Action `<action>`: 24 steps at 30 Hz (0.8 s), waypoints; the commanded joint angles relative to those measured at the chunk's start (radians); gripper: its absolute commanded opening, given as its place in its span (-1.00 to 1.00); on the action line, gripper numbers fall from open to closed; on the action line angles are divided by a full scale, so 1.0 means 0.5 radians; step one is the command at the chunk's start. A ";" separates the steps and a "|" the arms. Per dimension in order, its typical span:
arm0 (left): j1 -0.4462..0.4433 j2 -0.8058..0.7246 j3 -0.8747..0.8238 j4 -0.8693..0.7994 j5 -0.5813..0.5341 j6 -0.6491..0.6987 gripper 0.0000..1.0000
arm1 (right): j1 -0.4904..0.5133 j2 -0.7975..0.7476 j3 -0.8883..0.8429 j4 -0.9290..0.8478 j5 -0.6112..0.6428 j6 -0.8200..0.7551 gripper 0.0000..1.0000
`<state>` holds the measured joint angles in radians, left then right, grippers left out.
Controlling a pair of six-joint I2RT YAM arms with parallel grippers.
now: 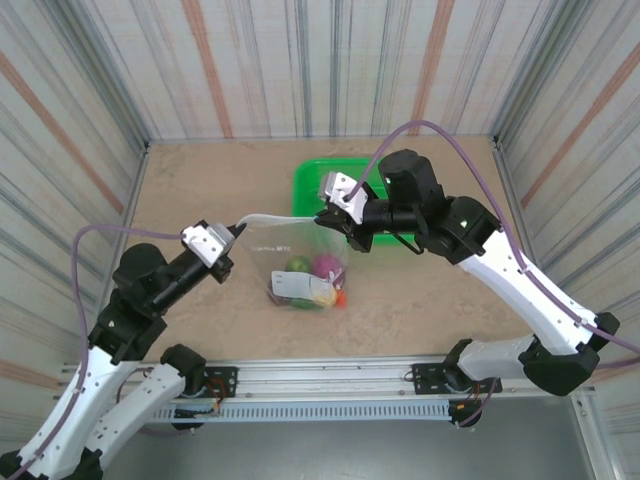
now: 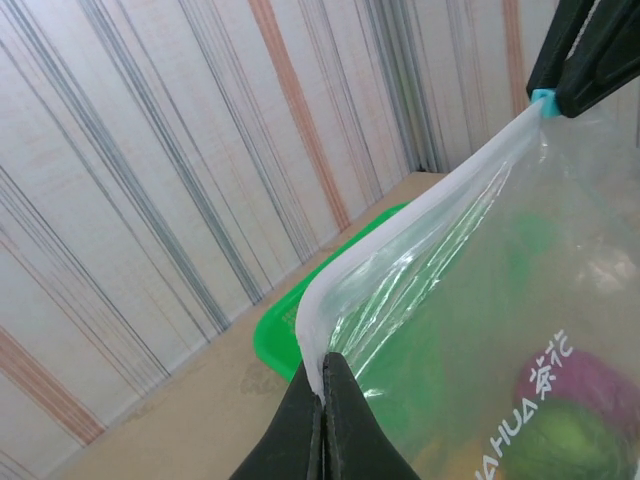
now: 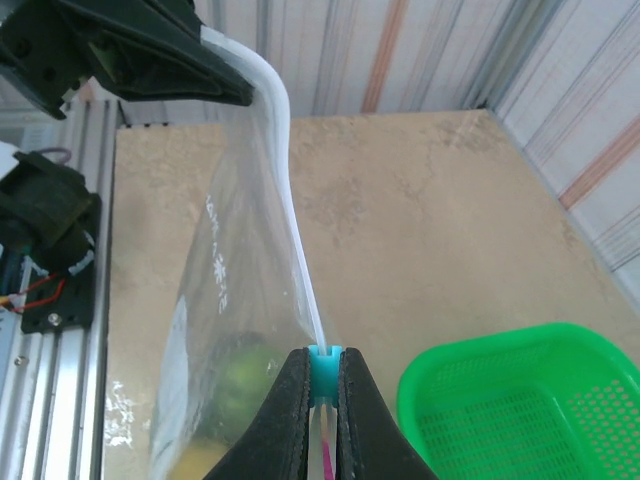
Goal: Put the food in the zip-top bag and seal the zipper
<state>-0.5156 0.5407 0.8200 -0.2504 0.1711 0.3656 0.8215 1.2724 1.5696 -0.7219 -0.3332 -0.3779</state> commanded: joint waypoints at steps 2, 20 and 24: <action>0.125 -0.013 -0.042 -0.025 -0.369 -0.065 -1.00 | -0.023 0.000 0.106 -0.325 0.381 -0.070 -1.00; 0.203 0.049 -0.031 0.054 -0.610 -0.191 -1.00 | -0.020 0.076 0.107 -0.466 0.593 -0.129 -1.00; 0.230 0.054 -0.007 0.081 -0.717 -0.186 -1.00 | -0.115 -0.004 -0.021 -0.377 0.488 -0.056 -1.00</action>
<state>-0.4538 0.5831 0.8036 -0.2310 0.0799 0.2829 0.8314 1.3544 1.5887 -0.8013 -0.1589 -0.4408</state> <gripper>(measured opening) 0.046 0.078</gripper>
